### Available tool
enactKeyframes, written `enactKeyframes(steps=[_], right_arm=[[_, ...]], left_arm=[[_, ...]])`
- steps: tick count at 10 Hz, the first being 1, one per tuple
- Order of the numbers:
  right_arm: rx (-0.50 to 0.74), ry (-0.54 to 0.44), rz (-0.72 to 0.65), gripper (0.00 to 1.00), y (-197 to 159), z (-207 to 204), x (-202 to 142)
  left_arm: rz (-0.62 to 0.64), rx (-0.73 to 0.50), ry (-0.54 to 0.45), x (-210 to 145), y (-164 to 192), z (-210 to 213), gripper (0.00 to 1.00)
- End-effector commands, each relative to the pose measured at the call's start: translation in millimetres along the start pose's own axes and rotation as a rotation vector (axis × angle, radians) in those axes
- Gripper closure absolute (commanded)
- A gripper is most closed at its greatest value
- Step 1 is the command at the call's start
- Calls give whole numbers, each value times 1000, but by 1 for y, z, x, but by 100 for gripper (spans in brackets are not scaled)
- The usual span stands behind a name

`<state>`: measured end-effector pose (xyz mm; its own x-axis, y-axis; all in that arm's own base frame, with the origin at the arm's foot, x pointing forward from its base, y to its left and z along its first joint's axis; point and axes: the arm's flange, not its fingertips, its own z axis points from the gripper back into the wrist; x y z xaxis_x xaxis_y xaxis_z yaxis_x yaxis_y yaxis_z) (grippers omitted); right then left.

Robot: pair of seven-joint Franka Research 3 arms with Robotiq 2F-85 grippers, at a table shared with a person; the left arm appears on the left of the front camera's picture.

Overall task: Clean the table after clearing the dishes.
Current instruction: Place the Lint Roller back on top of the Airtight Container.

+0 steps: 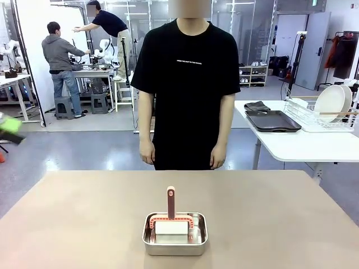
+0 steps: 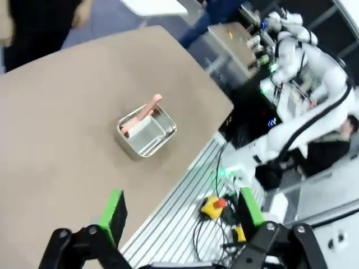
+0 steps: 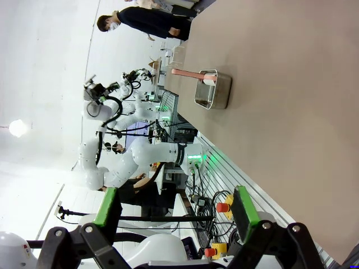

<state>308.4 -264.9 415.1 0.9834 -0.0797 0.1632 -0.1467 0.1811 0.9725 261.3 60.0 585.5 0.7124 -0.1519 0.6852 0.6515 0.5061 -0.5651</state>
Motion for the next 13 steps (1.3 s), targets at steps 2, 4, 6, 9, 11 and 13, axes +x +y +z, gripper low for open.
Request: enactKeyframes(steps=[2, 4, 6, 9, 11, 13], right_arm=[[-2, -1, 1, 0, 3, 0, -1], [-2, -1, 1, 0, 3, 0, -1], [-2, -1, 1, 0, 3, 0, -1], [-2, -1, 1, 0, 3, 0, -1], [-2, -1, 1, 0, 3, 0, -1], [-2, -1, 1, 0, 3, 0, -1]], left_arm=[[232, 8, -127, -69, 58, 36, 0], [293, 17, -176, -84, 93, 54, 0], [266, 14, -196, -98, 128, 72, 0], [256, 26, -253, -112, 170, 77, 0], [231, 27, -241, -102, 177, 81, 0], [276, 49, -234, -116, 168, 71, 0]])
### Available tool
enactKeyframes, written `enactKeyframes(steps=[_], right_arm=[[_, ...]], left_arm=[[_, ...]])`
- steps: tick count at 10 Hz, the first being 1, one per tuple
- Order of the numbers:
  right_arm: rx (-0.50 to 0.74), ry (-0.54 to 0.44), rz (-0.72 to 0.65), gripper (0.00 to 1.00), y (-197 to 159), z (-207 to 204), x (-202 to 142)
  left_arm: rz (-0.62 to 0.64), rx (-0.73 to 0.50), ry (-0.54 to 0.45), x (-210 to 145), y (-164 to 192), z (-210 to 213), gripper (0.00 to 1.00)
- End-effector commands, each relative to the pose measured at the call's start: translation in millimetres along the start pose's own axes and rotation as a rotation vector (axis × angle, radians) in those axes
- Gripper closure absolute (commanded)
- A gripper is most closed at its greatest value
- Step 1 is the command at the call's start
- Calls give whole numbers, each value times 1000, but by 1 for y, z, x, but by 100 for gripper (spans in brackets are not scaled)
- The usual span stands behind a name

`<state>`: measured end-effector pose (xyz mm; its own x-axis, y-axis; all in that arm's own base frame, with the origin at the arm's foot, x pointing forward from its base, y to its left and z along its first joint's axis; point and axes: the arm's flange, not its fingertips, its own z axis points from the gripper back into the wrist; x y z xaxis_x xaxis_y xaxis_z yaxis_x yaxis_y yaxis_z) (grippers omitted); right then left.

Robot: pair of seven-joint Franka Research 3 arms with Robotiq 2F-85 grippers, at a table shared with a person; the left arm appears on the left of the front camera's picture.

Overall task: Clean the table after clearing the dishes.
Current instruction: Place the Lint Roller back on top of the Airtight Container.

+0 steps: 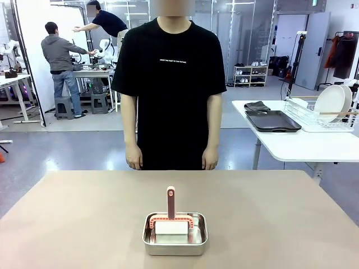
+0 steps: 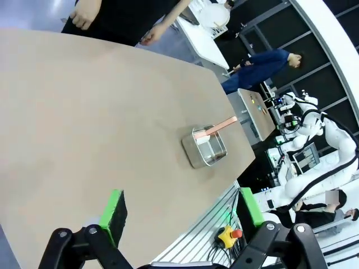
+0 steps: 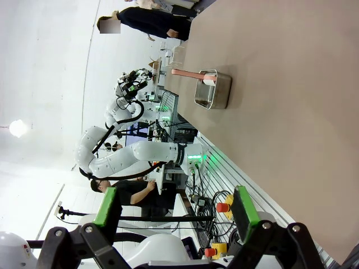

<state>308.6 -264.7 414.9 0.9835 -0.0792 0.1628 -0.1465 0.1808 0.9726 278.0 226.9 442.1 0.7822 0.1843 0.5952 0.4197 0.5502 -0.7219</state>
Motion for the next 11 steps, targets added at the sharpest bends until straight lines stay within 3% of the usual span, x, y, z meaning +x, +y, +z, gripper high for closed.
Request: enactKeyframes(steps=[1, 11], right_arm=[[-2, -1, 1, 0, 4, 0, -1], [-2, -1, 1, 0, 4, 0, -1]], left_arm=[[-1, -11, -10, -6, -7, 1, 0], [-1, -11, -10, -6, -7, 1, 0]])
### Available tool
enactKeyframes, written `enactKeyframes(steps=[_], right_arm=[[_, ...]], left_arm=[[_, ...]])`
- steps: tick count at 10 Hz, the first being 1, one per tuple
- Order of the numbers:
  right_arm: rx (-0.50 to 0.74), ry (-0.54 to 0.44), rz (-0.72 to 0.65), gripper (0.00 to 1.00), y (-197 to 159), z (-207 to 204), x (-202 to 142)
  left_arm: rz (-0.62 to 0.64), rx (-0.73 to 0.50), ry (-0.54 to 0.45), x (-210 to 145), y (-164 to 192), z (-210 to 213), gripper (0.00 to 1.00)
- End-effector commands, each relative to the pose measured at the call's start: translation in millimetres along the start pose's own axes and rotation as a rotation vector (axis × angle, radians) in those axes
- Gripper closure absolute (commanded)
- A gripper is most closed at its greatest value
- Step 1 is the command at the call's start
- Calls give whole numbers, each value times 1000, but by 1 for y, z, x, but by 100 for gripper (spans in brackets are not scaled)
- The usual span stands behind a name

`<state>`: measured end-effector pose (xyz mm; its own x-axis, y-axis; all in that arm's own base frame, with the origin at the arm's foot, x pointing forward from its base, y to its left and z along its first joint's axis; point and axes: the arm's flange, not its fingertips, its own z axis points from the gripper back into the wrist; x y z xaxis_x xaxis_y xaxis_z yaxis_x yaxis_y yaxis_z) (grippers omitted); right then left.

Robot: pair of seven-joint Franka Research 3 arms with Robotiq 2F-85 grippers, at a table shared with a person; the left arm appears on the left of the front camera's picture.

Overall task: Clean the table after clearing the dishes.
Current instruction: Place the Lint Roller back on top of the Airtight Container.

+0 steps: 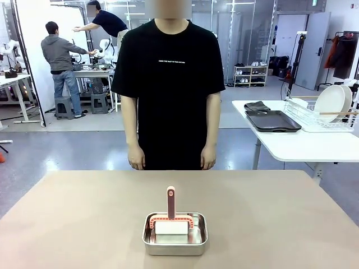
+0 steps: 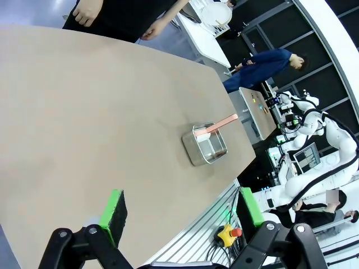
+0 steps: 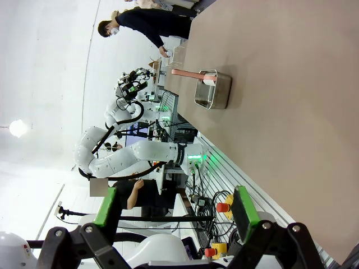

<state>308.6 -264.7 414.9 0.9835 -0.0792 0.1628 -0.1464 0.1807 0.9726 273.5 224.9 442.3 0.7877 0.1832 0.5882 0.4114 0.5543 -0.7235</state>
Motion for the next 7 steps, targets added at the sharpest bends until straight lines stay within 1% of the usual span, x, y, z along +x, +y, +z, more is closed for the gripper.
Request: enactKeyframes(steps=[1, 7], right_arm=[[-2, -1, 2, 0, 4, 0, -1], [-2, -1, 2, 0, 4, 0, -1]], left_arm=[[-8, -17, -16, -3, -4, 0, 0], [-8, -17, -16, -3, -4, 0, 0]])
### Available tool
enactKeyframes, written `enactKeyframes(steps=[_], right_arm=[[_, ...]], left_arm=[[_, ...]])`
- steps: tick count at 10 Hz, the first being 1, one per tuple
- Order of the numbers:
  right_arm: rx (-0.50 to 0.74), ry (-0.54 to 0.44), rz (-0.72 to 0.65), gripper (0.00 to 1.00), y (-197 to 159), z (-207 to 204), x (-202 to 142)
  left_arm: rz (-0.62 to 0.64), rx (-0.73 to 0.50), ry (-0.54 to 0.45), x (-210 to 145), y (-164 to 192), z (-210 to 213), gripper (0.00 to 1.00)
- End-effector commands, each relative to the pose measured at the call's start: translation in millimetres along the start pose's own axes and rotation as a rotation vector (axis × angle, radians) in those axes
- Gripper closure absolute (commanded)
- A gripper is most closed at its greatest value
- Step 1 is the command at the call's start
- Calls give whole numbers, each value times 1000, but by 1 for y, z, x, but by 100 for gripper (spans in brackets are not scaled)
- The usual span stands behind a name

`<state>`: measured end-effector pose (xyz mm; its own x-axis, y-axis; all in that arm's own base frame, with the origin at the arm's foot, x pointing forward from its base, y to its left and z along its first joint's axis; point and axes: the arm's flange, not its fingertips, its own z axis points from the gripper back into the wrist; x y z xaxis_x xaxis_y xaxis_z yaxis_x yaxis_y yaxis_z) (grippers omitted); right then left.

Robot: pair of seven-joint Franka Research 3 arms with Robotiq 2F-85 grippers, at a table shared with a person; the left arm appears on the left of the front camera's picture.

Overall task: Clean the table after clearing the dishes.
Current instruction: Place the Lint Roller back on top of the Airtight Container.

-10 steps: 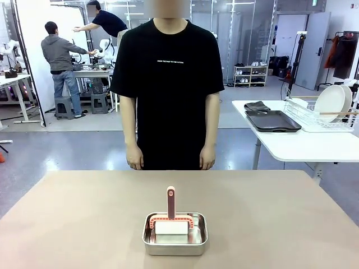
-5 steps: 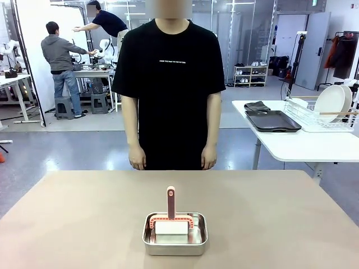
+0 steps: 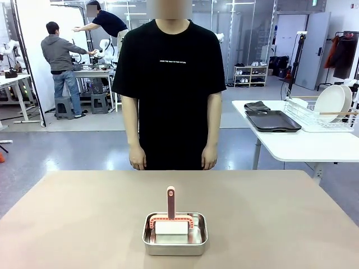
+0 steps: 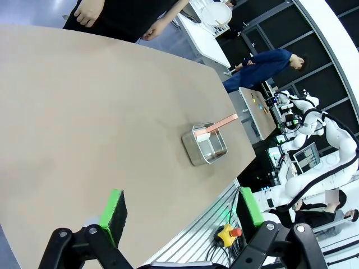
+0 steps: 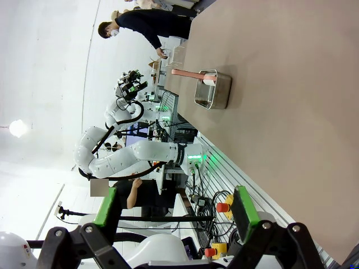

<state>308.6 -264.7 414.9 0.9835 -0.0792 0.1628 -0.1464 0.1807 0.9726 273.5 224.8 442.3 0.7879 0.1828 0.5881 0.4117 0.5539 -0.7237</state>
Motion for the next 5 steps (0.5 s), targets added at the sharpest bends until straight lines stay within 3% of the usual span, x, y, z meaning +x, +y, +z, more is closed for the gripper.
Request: enactKeyframes(steps=[1, 5], right_arm=[[-2, -1, 2, 0, 4, 0, -1], [-2, -1, 2, 0, 4, 0, -1]], left_arm=[[-8, -17, -17, -3, -4, 1, 0], [-8, -17, -17, -3, -4, 1, 0]])
